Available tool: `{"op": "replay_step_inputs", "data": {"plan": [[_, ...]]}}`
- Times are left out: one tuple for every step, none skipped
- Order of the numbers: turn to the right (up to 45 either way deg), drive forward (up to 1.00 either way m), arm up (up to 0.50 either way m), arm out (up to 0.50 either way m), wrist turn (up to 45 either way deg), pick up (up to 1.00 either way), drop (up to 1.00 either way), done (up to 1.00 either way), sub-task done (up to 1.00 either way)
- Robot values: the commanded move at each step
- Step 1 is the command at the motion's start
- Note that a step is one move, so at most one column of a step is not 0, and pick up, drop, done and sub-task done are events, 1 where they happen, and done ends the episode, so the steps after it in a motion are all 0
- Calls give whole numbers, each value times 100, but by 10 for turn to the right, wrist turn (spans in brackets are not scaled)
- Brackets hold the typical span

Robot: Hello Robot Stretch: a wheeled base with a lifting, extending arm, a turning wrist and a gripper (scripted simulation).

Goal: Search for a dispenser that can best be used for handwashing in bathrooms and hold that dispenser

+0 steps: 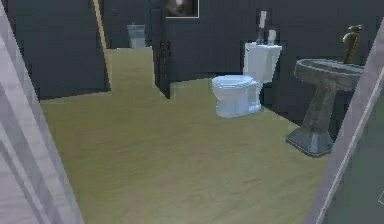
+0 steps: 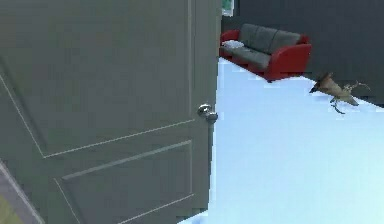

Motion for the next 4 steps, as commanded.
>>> {"op": "replay_step_inputs", "data": {"plan": [[0, 65, 0, 0, 0, 0, 0, 0, 0], [-210, 0, 0, 0, 0, 0, 0, 0, 0], [0, 100, 0, 0, 0, 0, 0, 0, 0], [0, 100, 0, 0, 0, 0, 0, 0, 0]]}}
